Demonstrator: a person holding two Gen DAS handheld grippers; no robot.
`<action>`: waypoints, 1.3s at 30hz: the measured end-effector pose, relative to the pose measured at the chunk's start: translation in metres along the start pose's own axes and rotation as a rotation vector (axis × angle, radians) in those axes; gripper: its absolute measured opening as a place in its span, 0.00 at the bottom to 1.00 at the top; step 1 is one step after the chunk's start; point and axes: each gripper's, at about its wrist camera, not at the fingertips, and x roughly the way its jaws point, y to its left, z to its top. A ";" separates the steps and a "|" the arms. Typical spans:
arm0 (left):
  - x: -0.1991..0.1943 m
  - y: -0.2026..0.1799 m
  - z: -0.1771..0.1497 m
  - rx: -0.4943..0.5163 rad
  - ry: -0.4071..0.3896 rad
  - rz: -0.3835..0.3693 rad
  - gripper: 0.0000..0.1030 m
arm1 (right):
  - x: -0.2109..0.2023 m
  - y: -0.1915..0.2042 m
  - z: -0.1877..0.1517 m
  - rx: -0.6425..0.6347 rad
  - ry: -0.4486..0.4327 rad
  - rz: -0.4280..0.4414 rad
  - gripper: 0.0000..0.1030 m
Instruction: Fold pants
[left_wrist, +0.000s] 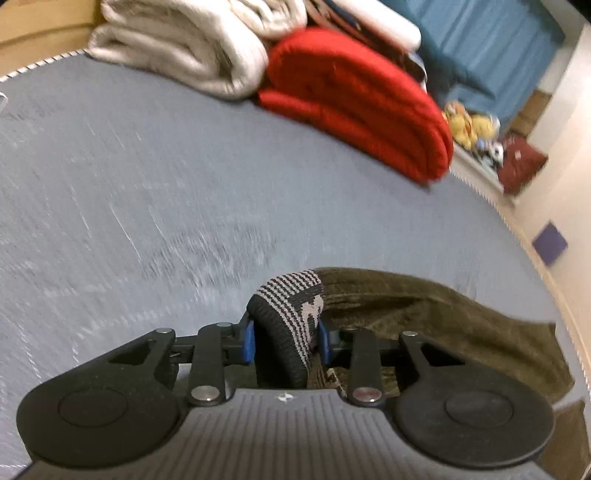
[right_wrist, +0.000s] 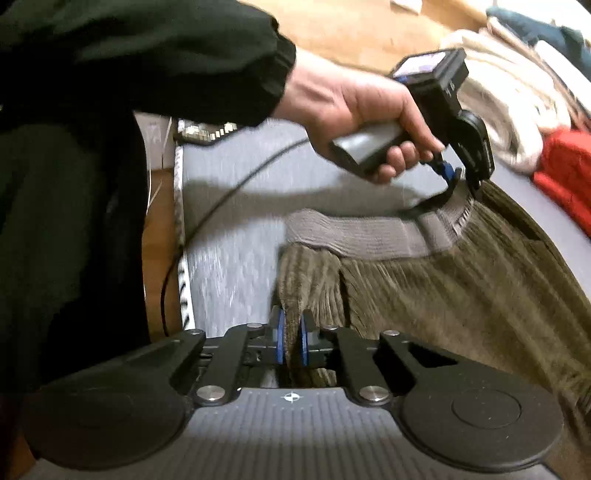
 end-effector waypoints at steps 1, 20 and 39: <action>-0.005 -0.001 0.003 0.020 -0.019 0.024 0.34 | -0.002 0.002 0.004 -0.008 -0.017 0.000 0.08; -0.058 -0.054 -0.028 0.402 0.036 0.051 0.24 | -0.052 -0.015 0.001 0.206 -0.068 -0.039 0.41; -0.069 -0.081 -0.084 0.564 0.278 0.157 0.32 | -0.084 -0.051 -0.049 0.397 0.158 -0.211 0.47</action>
